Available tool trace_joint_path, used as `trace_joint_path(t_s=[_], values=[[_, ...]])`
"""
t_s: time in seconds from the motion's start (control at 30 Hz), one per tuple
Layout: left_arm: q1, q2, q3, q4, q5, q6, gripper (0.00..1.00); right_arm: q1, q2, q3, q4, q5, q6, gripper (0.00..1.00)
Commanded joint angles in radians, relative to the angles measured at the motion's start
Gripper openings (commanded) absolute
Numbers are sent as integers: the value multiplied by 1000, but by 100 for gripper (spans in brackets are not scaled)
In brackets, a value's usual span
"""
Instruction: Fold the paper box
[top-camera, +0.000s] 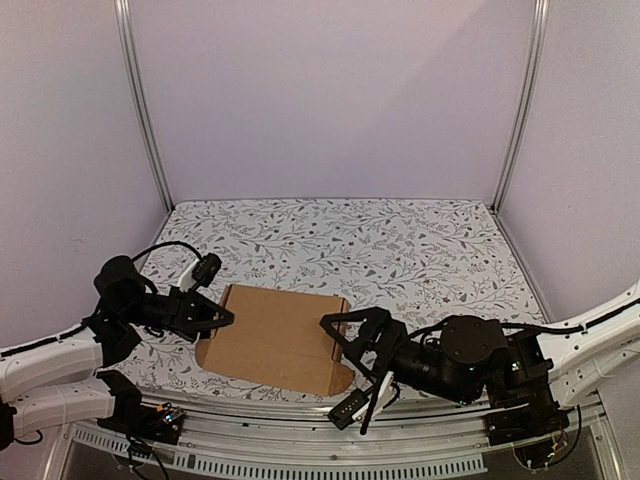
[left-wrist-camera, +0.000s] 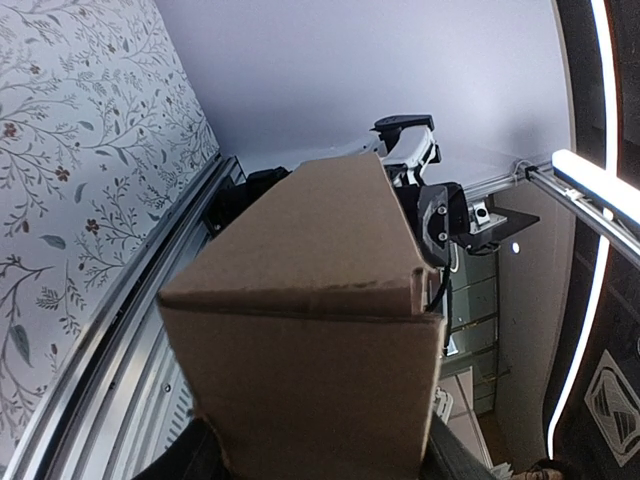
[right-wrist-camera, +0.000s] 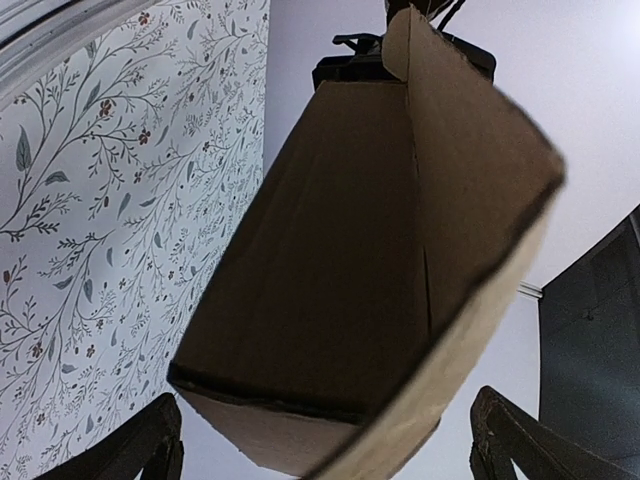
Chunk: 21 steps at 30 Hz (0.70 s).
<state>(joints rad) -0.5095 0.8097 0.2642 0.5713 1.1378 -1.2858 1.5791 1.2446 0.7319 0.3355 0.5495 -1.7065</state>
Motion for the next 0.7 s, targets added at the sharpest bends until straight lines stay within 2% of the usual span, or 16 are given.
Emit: trace_joint_path(t_s=[0.0,0.1,0.3,0.5,0.6,0.67], values=[[2,-15,39,-17,19,20,18,7,24,15,49,23,-8,99],[-2,-15,42,-25,18,27,18,7,39,15,68,28,-11,93],[-12,-16,31,-29,13,32,18,7,64,18,83,35,-14,74],[-15,-19,27,-43,7,45,18,8,67,16,89,36,-12,64],[-15,-22,22,-56,1,54,24,9,65,14,99,40,-7,53],[-15,-25,21,-75,-10,62,35,9,65,14,107,45,-2,45]])
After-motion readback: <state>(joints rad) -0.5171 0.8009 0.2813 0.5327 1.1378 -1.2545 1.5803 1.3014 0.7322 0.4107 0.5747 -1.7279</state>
